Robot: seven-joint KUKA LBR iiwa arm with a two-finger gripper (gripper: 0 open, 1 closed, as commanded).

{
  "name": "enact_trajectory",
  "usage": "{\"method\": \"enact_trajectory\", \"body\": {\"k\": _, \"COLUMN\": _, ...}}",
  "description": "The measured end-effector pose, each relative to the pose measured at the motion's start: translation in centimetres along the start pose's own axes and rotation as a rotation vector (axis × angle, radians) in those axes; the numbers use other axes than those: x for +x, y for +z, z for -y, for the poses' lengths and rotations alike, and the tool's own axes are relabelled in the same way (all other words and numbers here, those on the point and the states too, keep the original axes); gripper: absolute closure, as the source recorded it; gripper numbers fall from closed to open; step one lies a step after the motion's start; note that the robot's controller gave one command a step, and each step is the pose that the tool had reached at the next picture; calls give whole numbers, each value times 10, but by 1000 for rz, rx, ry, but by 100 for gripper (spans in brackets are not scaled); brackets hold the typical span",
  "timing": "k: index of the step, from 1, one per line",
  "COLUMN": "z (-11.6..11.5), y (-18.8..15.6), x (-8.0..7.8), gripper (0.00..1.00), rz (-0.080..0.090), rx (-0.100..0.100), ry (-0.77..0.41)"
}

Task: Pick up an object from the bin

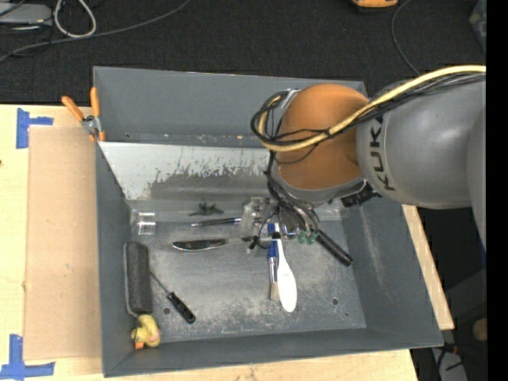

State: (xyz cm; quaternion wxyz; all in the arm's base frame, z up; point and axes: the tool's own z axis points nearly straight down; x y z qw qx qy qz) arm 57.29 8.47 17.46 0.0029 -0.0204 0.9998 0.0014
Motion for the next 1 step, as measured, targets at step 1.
{"method": "enact_trajectory", "body": {"k": 1, "z": 0, "y": -6, "x": 0, "gripper": 100, "rz": 1, "rx": -1, "ry": 2}}
